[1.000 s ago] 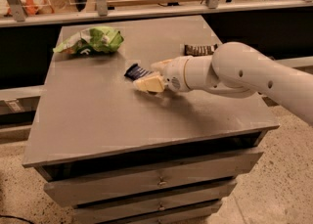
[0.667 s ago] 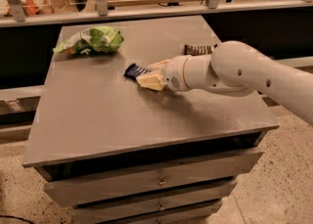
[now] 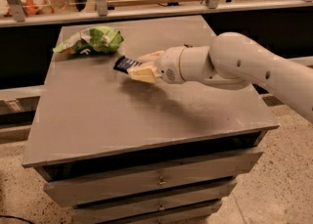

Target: Pick rxbar blueberry

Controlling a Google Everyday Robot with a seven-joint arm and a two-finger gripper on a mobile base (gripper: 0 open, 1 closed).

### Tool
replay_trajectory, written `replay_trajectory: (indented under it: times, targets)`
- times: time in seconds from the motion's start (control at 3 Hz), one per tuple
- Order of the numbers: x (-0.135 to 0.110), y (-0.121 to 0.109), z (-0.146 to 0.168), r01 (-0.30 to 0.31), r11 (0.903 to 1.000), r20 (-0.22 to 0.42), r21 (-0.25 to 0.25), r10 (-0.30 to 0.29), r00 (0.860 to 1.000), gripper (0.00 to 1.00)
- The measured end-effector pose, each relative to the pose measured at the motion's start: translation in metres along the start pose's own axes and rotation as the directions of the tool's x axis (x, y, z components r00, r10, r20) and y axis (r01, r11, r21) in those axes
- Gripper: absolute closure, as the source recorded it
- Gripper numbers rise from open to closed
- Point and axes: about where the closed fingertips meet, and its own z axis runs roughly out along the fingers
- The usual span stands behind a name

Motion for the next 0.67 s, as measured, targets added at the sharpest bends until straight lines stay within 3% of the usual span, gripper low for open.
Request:
replay_trajectory:
  times: [0.33,0.67]
  targets:
    - [-0.036,0.017,0.0,0.017,0.996,0.077,-0.087,-0.01,0.997,1.0]
    - [-0.065,0.031,-0.002,0.043,0.9842,0.135,-0.172,-0.02,0.991,1.0]
